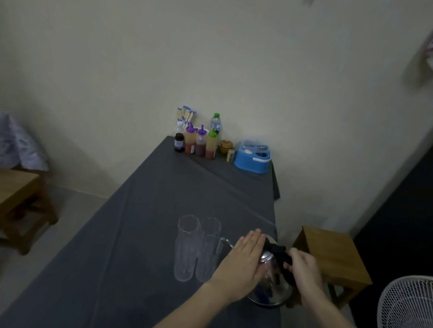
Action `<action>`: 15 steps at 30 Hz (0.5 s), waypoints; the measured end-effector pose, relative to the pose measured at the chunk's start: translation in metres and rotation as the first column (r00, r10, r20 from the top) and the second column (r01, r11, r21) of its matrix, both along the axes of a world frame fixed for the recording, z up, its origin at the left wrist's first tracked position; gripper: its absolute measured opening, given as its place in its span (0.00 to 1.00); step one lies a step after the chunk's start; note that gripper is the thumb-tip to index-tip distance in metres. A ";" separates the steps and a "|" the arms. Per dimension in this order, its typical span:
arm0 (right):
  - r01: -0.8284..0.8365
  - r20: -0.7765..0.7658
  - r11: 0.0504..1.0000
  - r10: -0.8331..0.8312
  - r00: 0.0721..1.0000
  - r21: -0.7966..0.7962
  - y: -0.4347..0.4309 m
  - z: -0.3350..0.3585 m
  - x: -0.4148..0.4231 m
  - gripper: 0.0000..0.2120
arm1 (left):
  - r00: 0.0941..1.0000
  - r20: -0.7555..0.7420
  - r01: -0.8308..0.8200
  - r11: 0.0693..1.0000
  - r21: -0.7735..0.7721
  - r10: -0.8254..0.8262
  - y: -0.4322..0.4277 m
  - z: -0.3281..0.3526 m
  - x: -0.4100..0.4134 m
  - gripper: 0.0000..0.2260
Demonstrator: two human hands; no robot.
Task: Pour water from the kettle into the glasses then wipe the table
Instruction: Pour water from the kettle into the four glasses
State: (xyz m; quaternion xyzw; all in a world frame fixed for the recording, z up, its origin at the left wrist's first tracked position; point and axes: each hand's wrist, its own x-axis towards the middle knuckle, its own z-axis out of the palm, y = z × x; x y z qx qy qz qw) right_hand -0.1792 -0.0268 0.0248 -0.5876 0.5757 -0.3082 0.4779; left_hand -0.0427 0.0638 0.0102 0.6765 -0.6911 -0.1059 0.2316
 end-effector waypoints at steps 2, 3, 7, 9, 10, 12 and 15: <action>-0.019 -0.035 1.000 0.018 0.999 -0.012 0.002 0.004 0.002 0.14 | 0.999 -0.036 0.007 1.000 0.017 -0.006 0.002 0.003 0.003 0.31; -0.028 -0.050 0.999 0.027 0.998 -0.023 0.003 0.006 0.003 0.15 | 0.999 -0.047 0.006 1.000 0.018 -0.005 0.002 0.004 0.004 0.33; -0.040 -0.088 0.998 0.035 0.995 -0.055 0.006 0.017 0.006 0.15 | 0.997 -0.077 0.013 1.000 0.022 -0.011 0.002 0.007 0.007 0.33; -0.042 -0.108 0.997 0.035 0.994 -0.060 0.007 0.021 0.009 0.14 | 0.996 -0.088 0.002 1.000 0.030 0.000 0.003 0.008 0.009 0.31; -0.041 -0.120 0.997 0.033 0.992 -0.064 0.007 0.023 0.011 0.13 | 0.995 -0.098 -0.002 1.000 0.030 0.005 0.003 0.009 0.010 0.30; -0.033 -0.145 0.996 0.020 0.989 -0.084 0.005 0.026 0.016 0.14 | 0.992 -0.124 0.003 0.999 0.037 0.001 0.003 0.010 0.013 0.29; -0.043 -0.187 0.991 0.019 0.982 -0.125 0.005 0.031 0.021 0.16 | 0.989 -0.145 0.015 0.999 0.043 -0.009 0.005 0.013 0.017 0.38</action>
